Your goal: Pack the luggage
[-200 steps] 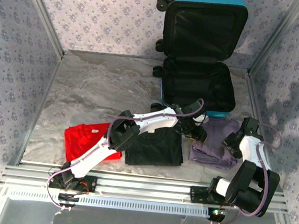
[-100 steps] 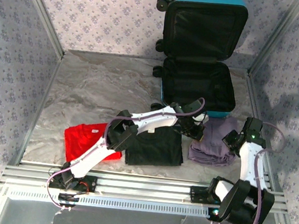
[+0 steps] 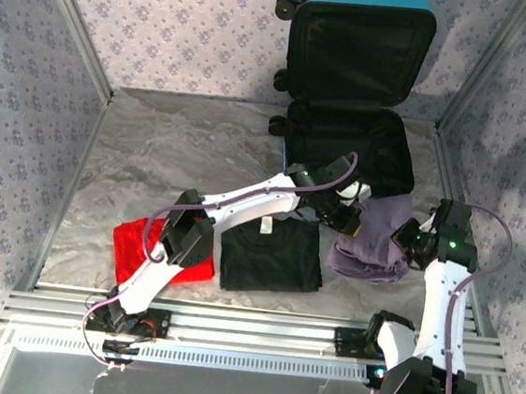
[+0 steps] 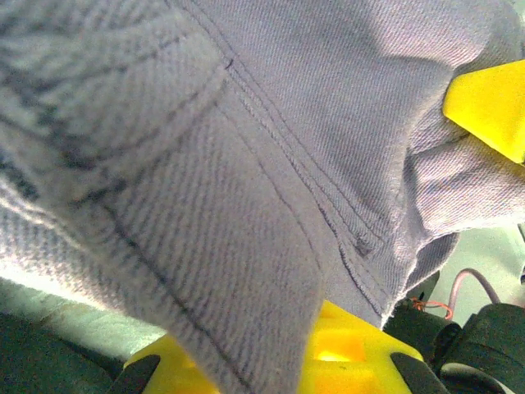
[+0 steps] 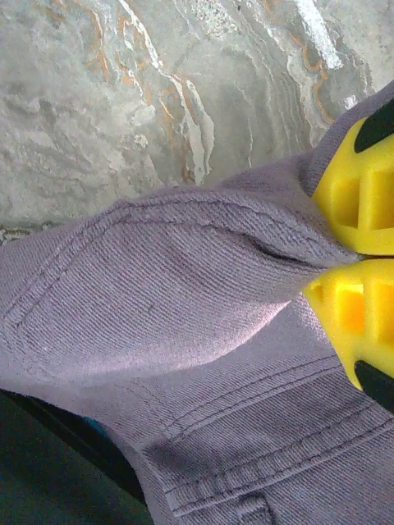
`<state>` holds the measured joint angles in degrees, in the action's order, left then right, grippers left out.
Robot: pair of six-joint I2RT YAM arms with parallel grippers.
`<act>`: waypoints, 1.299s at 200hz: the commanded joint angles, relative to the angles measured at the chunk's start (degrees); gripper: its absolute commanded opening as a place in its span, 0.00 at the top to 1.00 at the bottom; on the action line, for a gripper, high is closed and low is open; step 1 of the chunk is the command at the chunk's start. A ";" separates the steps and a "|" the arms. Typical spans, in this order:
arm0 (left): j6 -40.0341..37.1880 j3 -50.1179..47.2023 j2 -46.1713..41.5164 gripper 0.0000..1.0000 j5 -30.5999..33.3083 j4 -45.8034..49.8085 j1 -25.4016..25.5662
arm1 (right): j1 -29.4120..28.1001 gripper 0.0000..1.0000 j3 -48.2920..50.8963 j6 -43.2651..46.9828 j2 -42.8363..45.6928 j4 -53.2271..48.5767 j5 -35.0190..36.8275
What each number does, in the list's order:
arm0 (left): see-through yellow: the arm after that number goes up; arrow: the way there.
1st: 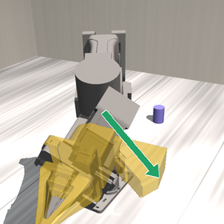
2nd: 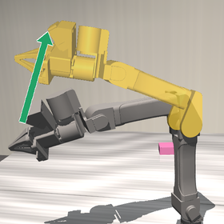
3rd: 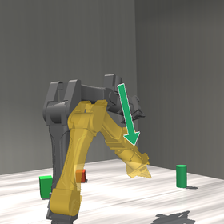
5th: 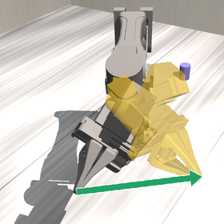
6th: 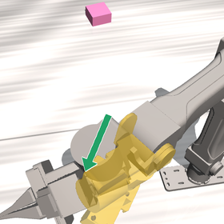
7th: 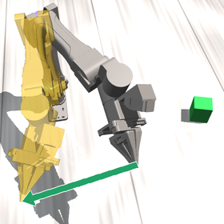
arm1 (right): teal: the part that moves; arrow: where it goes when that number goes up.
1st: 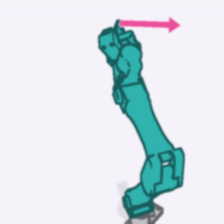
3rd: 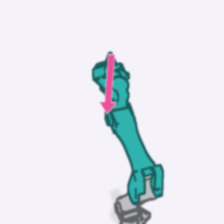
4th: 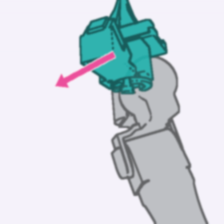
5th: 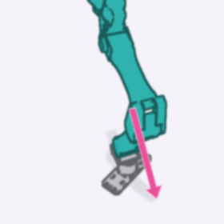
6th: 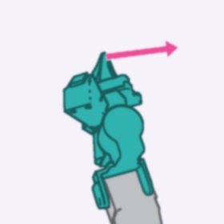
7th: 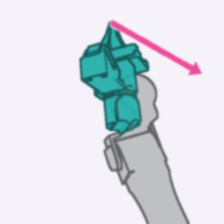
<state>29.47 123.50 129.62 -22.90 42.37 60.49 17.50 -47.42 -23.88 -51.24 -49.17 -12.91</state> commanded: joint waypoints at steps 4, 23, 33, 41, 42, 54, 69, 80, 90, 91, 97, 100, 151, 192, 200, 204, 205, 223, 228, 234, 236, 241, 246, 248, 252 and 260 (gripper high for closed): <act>-1.61 4.89 -3.02 1.00 -0.88 0.07 -0.47 | -1.40 1.00 -4.39 0.22 1.46 -1.14 -2.53; -1.70 6.84 -2.71 1.00 -0.84 0.85 -1.78 | -2.24 1.00 -6.79 -0.17 1.12 -1.20 -2.96; -1.70 7.55 -2.73 1.00 -0.84 0.85 -2.63 | -2.84 1.00 -8.32 -0.37 0.68 -0.93 -3.24; -1.70 8.03 -2.79 1.00 -0.79 0.82 -3.45 | -3.30 1.00 -9.53 -0.40 0.00 -0.64 -3.34; -1.70 8.14 -2.80 1.00 -0.81 0.85 -3.54 | -3.37 1.00 -9.62 -0.43 -0.08 -0.61 -3.35; -1.88 9.34 -2.72 1.00 -0.75 0.90 -4.68 | -4.29 1.00 -11.20 -0.64 -1.36 0.14 -3.03; -2.19 11.24 -2.55 1.00 -0.76 0.84 -6.08 | -5.62 1.00 -13.41 -0.80 -3.70 1.22 -2.70; -2.65 13.12 -2.13 1.00 -0.10 1.28 -7.09 | -6.90 1.00 -15.06 -0.96 -5.60 2.61 -2.31; -3.01 15.16 -1.55 1.00 0.07 1.74 -8.17 | -7.89 1.00 -17.20 -1.00 -7.59 3.25 -1.92; -3.01 15.35 -1.47 1.00 0.05 1.79 -8.27 | -7.99 1.00 -17.41 -1.00 -7.79 3.31 -1.89; -3.12 16.66 -1.04 1.00 0.16 2.23 -8.94 | -8.52 1.00 -18.44 -1.04 -8.92 3.77 -1.50; -3.12 17.36 -0.85 1.00 0.07 2.53 -9.15 | -8.80 1.00 -19.02 -1.02 -9.48 4.02 -1.36; -2.31 26.35 3.87 1.00 -0.54 1.58 -14.86 | -10.68 1.00 -29.27 -0.34 -21.59 8.25 -1.44; 1.93 32.63 10.52 1.00 -3.86 -7.59 -20.26 | -12.92 1.00 -41.41 1.05 -36.29 10.22 -1.99; 2.03 32.68 11.72 1.00 -3.83 -9.90 -20.84 | -13.29 1.00 -43.46 1.38 -39.11 10.69 -1.76; 2.08 32.74 12.38 1.00 -3.82 -10.96 -21.15 | -13.42 1.00 -44.51 1.49 -40.59 10.87 -1.64; 2.12 32.76 12.52 1.00 -3.82 -11.19 -21.17 | -13.43 1.00 -44.73 1.48 -40.95 10.81 -1.62; 2.13 33.20 15.74 1.00 -3.82 -14.99 -22.37 | -13.68 1.00 -48.67 2.50 -47.54 11.47 -1.71; 2.23 33.27 16.54 1.00 -3.38 -15.72 -22.63 | -13.71 1.00 -49.53 2.83 -49.28 11.68 -1.46; 2.36 33.17 17.72 1.00 -3.23 -16.69 -23.06 | -13.87 1.00 -50.39 3.50 -51.34 12.00 -1.22; 2.41 33.13 18.18 1.00 -3.35 -17.29 -23.23 | -13.84 1.00 -50.62 3.56 -52.03 12.12 -1.17; 2.47 33.17 19.28 1.00 -3.55 -18.44 -23.54 | -13.89 1.00 -51.19 3.66 -53.70 12.36 -0.60; 2.78 33.43 20.37 1.00 -3.28 -19.09 -23.88 | -13.89 1.00 -51.84 3.81 -55.40 12.42 0.00; 2.96 33.57 20.92 1.00 -3.12 -19.26 -24.03 | -13.94 1.00 -52.10 3.94 -56.01 12.49 0.30; 3.23 33.84 21.86 1.00 -2.99 -19.65 -24.37 | -13.91 1.00 -52.63 4.14 -57.39 12.47 0.48; 3.97 34.00 23.56 1.00 -3.30 -20.84 -25.05 | -13.93 1.00 -53.80 4.34 -60.07 12.01 1.37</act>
<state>31.20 153.93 149.56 -26.20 31.51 36.95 3.70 -97.36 -21.91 -105.47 -36.58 -13.89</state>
